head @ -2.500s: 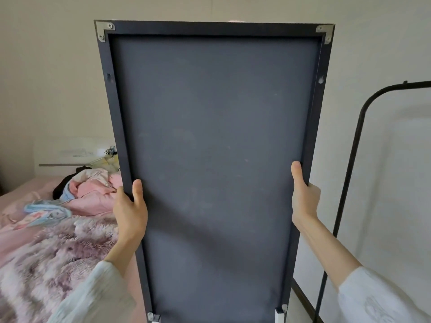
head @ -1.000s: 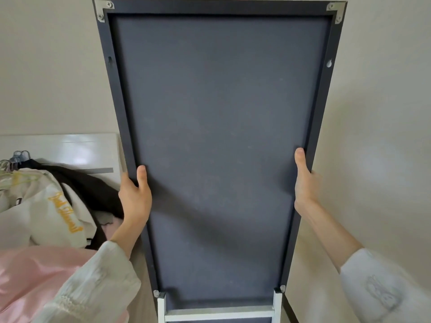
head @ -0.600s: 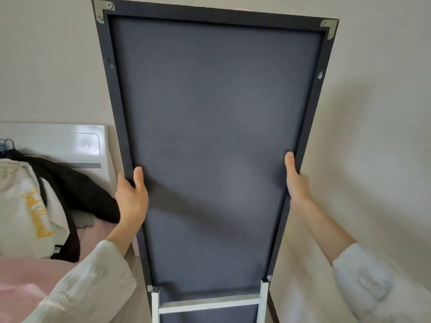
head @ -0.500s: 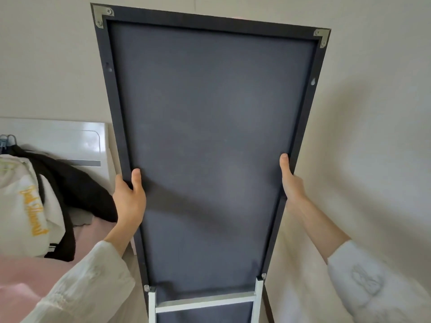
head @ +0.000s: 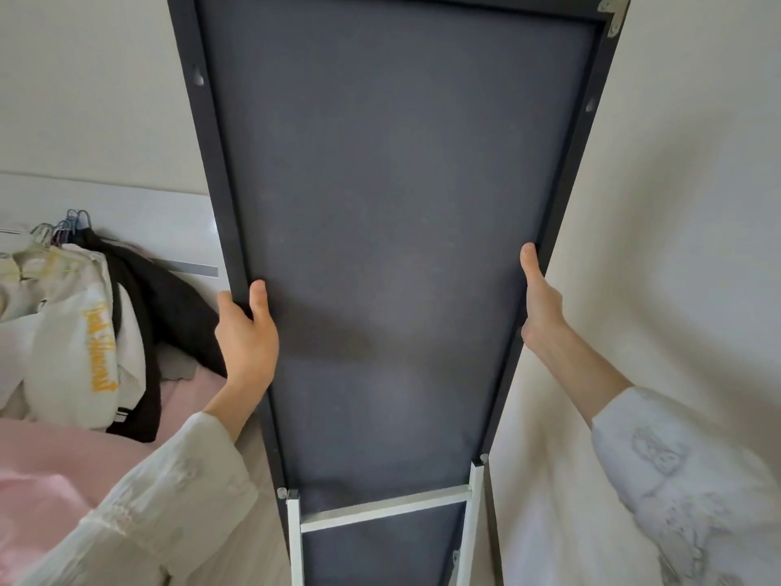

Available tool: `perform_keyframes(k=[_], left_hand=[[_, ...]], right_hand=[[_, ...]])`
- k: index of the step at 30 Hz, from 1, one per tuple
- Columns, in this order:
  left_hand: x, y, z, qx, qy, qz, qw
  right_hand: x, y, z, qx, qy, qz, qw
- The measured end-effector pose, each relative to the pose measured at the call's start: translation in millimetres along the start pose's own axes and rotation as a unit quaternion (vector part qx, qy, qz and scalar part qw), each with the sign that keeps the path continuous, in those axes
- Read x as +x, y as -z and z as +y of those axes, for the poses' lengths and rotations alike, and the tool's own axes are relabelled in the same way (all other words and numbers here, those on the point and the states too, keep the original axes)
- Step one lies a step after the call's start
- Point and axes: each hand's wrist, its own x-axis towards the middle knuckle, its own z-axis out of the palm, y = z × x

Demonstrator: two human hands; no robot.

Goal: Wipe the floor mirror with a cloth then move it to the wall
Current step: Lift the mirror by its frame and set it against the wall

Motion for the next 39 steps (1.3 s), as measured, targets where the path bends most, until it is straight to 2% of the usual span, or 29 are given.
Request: perform_keyframes(k=[18, 23, 31, 33, 37, 39], left_hand=[[-7.2, -53.5, -18.1, -0.001, 0.027, -0.008, 1.000], [-8.8, -56.4, -17.2, 0.019, 0.015, -0.004, 1.000], [-16.5, -50.1, -18.9, 0.049, 0.001, -0.021, 0.999], [-21.7, -44.3, -18.9, 0.054, -0.011, -0.034, 0.998], [-33.5, -32.7, -15.8, 0.049, -0.029, -0.067, 0.996], [-40.4, -23.6, -16.6, 0.057, -0.031, -0.099, 0.993]], right_hand=[[72.3, 13.8, 9.0, -0.019, 0.010, 0.023, 0.999], [71.8, 14.7, 3.6, -0.056, 0.013, 0.014, 0.998], [42.1, 13.9, 21.7, -0.107, 0.076, 0.062, 0.989], [22.2, 12.6, 27.8, -0.101, 0.065, 0.045, 0.992], [-29.4, -6.6, 32.4, -0.099, 0.040, -0.090, 0.990], [-52.1, -22.4, 36.8, -0.114, 0.033, -0.116, 0.986]])
